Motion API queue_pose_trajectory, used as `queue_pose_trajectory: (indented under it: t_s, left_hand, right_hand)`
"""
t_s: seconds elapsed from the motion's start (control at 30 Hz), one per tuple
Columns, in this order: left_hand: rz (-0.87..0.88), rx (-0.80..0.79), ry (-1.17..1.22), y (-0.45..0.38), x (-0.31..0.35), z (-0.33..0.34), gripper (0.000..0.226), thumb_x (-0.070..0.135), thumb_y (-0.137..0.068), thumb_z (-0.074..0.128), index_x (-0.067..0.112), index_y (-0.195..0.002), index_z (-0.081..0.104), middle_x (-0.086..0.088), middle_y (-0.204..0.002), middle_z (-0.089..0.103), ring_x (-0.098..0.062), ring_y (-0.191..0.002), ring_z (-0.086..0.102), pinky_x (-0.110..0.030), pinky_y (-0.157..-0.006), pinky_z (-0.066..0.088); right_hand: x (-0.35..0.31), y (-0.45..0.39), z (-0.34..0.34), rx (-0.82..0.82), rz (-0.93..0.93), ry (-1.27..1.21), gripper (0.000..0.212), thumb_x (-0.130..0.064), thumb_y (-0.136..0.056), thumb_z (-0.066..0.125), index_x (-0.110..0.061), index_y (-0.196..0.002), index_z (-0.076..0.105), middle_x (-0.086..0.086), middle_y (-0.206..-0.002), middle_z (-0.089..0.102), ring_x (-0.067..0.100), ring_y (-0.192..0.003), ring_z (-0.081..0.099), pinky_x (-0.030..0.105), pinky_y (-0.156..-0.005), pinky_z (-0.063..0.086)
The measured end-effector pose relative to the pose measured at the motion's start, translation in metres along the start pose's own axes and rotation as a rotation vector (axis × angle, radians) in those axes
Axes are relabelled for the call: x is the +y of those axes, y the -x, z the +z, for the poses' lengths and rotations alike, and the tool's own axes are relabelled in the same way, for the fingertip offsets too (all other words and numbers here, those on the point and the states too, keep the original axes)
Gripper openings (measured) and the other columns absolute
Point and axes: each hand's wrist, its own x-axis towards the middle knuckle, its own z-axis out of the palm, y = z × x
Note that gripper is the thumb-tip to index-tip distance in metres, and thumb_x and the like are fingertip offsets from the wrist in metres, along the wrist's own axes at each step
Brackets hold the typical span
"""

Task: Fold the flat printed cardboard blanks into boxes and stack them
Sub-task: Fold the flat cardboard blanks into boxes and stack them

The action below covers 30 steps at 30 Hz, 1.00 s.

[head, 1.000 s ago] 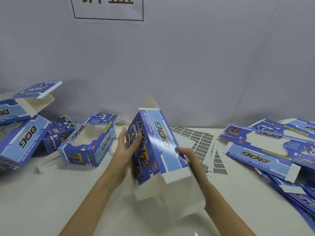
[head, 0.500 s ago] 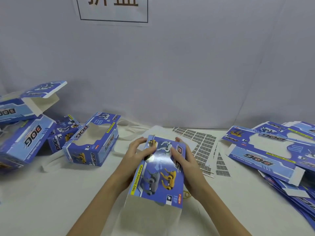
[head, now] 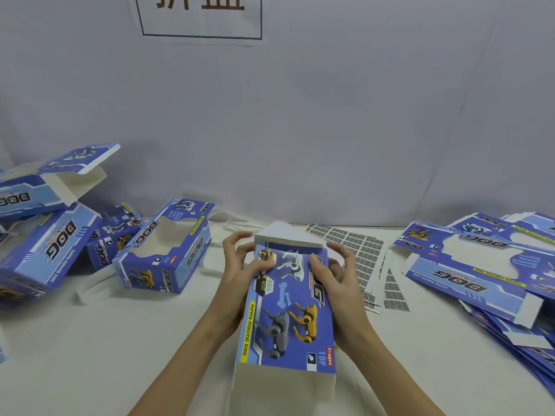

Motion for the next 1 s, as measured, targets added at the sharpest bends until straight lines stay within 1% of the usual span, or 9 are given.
queue_pose_trajectory:
  t_s: [0.2, 0.33, 0.4, 0.53, 0.63, 0.73, 0.8, 0.87, 1.0]
  left_hand:
    - [-0.151, -0.067, -0.037, 0.001, 0.014, 0.004, 0.066, 0.069, -0.092, 0.061, 0.023, -0.139, 0.055, -0.012, -0.134, 0.068, -0.035, -0.122, 0.068, -0.056, -0.103, 0.053]
    - [-0.126, -0.006, -0.049, -0.001, 0.023, -0.003, 0.027, 0.04, -0.098, 0.062, 0.014, -0.105, 0.061, -0.009, -0.102, 0.071, -0.024, -0.09, 0.073, -0.034, -0.074, 0.06]
    - [-0.126, -0.03, -0.141, -0.001, 0.022, -0.005, 0.024, 0.036, -0.101, 0.06, 0.012, -0.102, 0.059, -0.011, -0.097, 0.064, -0.026, -0.089, 0.066, -0.034, -0.073, 0.054]
    - [-0.152, -0.071, -0.448, 0.0, 0.021, -0.007, 0.041, 0.069, -0.086, 0.061, 0.04, -0.115, 0.063, 0.002, -0.112, 0.069, -0.022, -0.107, 0.068, -0.032, -0.087, 0.051]
    - [-0.044, -0.073, -0.72, 0.001, 0.027, -0.017, 0.064, 0.082, -0.076, 0.061, 0.049, -0.131, 0.053, 0.016, -0.127, 0.062, 0.001, -0.117, 0.061, -0.027, -0.092, 0.05]
    - [0.12, -0.119, -0.857, 0.004, 0.034, -0.016, 0.077, 0.095, -0.069, 0.057, 0.049, -0.131, 0.056, 0.027, -0.126, 0.064, 0.007, -0.12, 0.058, -0.025, -0.094, 0.048]
    - [0.328, -0.128, -1.12, 0.01, 0.032, -0.007, 0.089, 0.097, -0.067, 0.055, 0.047, -0.14, 0.052, 0.031, -0.135, 0.056, 0.007, -0.128, 0.05, -0.028, -0.103, 0.04]
    - [0.518, -0.132, -1.4, 0.017, 0.027, 0.007, 0.11, 0.1, -0.066, 0.051, 0.041, -0.157, 0.035, 0.02, -0.149, 0.047, -0.003, -0.138, 0.041, -0.036, -0.114, 0.032]
    - [0.454, -0.139, -1.417, 0.022, 0.017, 0.025, 0.13, 0.107, -0.059, 0.045, 0.043, -0.163, 0.0, 0.015, -0.16, 0.028, -0.006, -0.146, 0.028, -0.043, -0.121, 0.027]
  right_hand:
    - [-0.002, 0.004, 0.0, -0.059, -0.045, 0.109, 0.026, -0.043, -0.091, 0.073, -0.034, -0.115, 0.068, 0.004, -0.128, 0.072, 0.035, -0.099, 0.079, 0.042, -0.07, 0.068]
    - [-0.004, 0.006, 0.005, -0.118, -0.004, 0.209, 0.046, -0.061, -0.09, 0.071, -0.026, -0.116, 0.06, 0.01, -0.122, 0.074, 0.034, -0.103, 0.078, 0.048, -0.082, 0.065]
    - [-0.008, 0.004, 0.004, -0.128, 0.138, 0.191, 0.056, -0.068, -0.091, 0.066, -0.017, -0.113, 0.055, 0.018, -0.115, 0.075, 0.036, -0.104, 0.077, 0.047, -0.092, 0.06]
    - [-0.018, -0.002, -0.009, -0.127, 0.291, 0.209, 0.035, -0.046, -0.095, 0.072, -0.014, -0.105, 0.069, 0.017, -0.105, 0.079, 0.031, -0.089, 0.077, 0.035, -0.072, 0.061]
    - [-0.015, -0.007, -0.016, 0.143, 0.164, 0.08, 0.031, -0.036, -0.098, 0.073, -0.006, -0.106, 0.076, 0.01, -0.096, 0.081, 0.024, -0.077, 0.075, 0.026, -0.059, 0.058]
    - [-0.012, -0.009, -0.016, 0.353, -0.045, -0.059, 0.031, -0.036, -0.099, 0.071, -0.013, -0.119, 0.076, 0.005, -0.092, 0.082, 0.019, -0.075, 0.076, 0.021, -0.056, 0.057]
    - [-0.008, -0.003, -0.009, 0.322, -0.131, -0.111, 0.033, -0.037, -0.101, 0.068, -0.027, -0.132, 0.073, 0.003, -0.11, 0.081, 0.017, -0.089, 0.08, 0.024, -0.062, 0.061]
    - [-0.002, 0.005, 0.001, 0.236, -0.171, -0.088, 0.034, -0.041, -0.1, 0.067, -0.04, -0.134, 0.071, -0.001, -0.12, 0.079, 0.02, -0.101, 0.079, 0.03, -0.069, 0.065]
    - [0.003, 0.014, 0.01, 0.157, -0.219, 0.017, 0.033, -0.041, -0.101, 0.064, -0.049, -0.132, 0.069, -0.006, -0.118, 0.079, 0.021, -0.105, 0.078, 0.029, -0.067, 0.064]
